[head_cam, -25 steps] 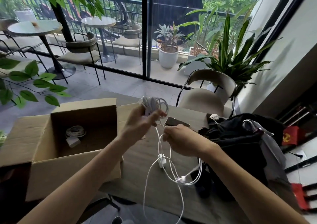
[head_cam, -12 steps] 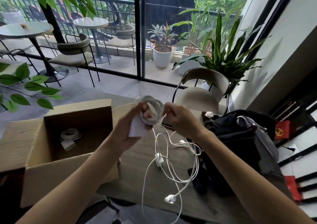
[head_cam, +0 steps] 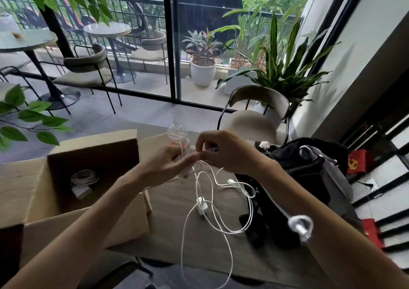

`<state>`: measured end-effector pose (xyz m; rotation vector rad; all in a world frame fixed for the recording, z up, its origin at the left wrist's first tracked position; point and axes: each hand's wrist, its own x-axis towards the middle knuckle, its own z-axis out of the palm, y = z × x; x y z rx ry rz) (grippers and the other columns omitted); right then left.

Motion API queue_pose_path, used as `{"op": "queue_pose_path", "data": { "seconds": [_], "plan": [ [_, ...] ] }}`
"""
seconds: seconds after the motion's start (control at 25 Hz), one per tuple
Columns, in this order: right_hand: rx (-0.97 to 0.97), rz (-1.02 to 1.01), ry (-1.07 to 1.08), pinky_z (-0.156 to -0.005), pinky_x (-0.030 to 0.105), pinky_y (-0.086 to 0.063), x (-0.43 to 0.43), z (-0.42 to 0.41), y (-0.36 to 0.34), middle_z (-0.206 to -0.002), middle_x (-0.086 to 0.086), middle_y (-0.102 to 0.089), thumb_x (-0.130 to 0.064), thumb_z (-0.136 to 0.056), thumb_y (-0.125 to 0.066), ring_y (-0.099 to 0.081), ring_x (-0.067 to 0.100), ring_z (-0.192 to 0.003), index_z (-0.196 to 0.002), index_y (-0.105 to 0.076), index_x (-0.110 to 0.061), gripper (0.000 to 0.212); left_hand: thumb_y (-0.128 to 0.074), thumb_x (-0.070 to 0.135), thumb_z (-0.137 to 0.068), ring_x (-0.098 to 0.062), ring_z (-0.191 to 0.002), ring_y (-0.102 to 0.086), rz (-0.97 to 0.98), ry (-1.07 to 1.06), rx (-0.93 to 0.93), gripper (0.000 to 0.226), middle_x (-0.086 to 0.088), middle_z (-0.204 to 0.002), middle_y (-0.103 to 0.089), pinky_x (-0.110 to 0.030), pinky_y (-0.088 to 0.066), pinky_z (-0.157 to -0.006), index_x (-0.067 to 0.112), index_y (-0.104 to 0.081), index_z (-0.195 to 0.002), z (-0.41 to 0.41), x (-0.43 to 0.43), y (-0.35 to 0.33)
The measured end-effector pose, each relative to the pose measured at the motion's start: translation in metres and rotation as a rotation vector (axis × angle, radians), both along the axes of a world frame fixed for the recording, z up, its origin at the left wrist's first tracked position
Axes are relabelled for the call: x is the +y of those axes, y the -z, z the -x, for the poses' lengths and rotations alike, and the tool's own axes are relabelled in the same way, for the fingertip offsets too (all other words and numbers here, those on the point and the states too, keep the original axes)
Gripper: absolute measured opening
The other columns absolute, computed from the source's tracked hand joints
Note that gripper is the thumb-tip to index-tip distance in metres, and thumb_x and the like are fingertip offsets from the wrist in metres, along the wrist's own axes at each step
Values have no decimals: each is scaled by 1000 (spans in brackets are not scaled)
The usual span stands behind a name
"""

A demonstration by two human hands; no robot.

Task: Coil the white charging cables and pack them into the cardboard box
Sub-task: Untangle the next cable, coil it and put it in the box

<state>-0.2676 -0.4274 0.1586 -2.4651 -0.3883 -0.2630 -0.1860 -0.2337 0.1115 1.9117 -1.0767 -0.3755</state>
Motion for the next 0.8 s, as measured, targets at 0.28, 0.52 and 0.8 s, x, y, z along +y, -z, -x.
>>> {"op": "queue_pose_path", "data": {
  "seconds": [0.28, 0.52, 0.8],
  "plan": [
    [-129, -284, 54, -52, 28, -40, -7, -14, 5, -65, -9, -52, -26, -90, -73, -43, 14, -53, -91, -61, -15, 16, -84, 38, -72, -15, -69, -66, 310, 154, 811, 27, -5, -79, -69, -26, -55, -59, 18, -75, -89, -3, 16, 6],
    [-25, -64, 139, -60, 32, -49, 2, -11, 33, -74, -4, -64, -16, -103, -50, -58, 15, -60, -108, -67, -10, 18, -55, 31, -97, -12, -82, -66, 885, 278, 1246, 25, -2, -89, -72, -26, -53, -72, 13, -73, -97, -6, -6, 3],
    [158, -52, 29, -58, 9, -39, 13, 4, 34, -60, -18, -52, -19, -87, -52, -49, -3, -56, -86, -66, -26, 15, -71, 47, -85, -13, -68, -70, 293, -379, -221, 32, 3, -75, -72, -31, -56, -57, 16, -72, -89, -15, -26, 32]
  ]
}}
